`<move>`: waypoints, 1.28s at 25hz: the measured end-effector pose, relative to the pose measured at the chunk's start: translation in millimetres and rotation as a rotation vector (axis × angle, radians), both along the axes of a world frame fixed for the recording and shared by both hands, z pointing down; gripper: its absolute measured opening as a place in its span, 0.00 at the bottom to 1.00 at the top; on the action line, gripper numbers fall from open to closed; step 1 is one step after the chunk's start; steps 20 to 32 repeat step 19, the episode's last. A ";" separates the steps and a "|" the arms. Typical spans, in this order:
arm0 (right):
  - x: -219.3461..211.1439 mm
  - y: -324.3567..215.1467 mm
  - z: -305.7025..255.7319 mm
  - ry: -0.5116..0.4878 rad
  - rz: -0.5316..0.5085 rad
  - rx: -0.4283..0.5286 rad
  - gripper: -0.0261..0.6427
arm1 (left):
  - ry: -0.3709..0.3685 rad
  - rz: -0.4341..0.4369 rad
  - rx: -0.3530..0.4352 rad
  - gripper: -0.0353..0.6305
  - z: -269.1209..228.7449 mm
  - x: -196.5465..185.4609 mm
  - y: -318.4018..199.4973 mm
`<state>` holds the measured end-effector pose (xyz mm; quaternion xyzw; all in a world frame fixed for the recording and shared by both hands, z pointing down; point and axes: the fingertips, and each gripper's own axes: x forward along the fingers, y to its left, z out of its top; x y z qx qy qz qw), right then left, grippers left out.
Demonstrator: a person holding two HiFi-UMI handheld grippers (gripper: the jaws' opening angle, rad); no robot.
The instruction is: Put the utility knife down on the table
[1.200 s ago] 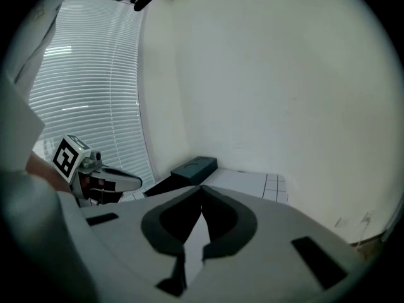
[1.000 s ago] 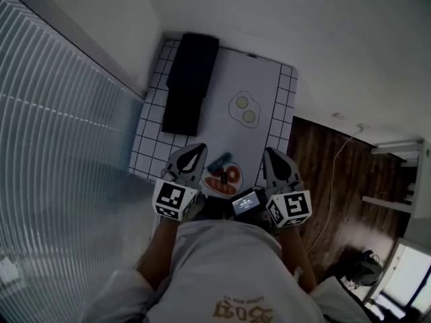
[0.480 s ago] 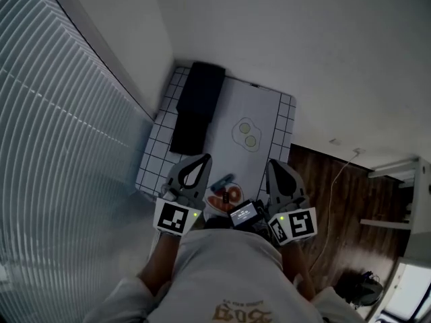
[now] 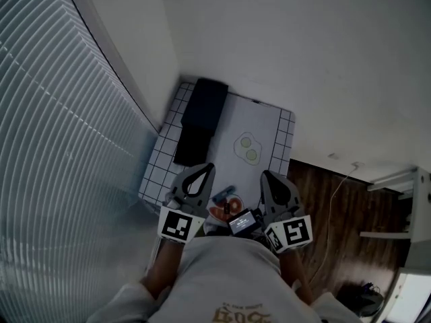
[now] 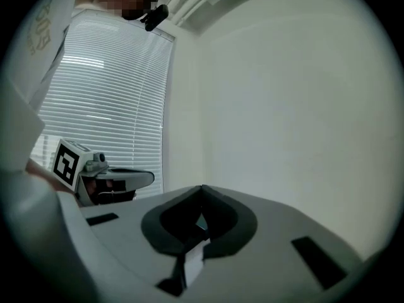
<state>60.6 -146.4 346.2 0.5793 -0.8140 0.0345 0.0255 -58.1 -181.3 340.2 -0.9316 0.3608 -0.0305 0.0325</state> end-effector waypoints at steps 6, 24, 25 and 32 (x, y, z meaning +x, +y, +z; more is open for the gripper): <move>2.3 -2.4 2.0 0.008 0.012 -0.004 0.05 | 0.002 -0.010 -0.010 0.06 0.0 1.8 -2.5; 16.0 -9.0 6.1 0.015 0.039 -0.014 0.05 | -0.066 -0.045 -0.015 0.06 10.2 2.9 -11.1; 16.0 -9.0 6.1 0.015 0.039 -0.014 0.05 | -0.066 -0.045 -0.015 0.06 10.2 2.9 -11.1; 16.0 -9.0 6.1 0.015 0.039 -0.014 0.05 | -0.066 -0.045 -0.015 0.06 10.2 2.9 -11.1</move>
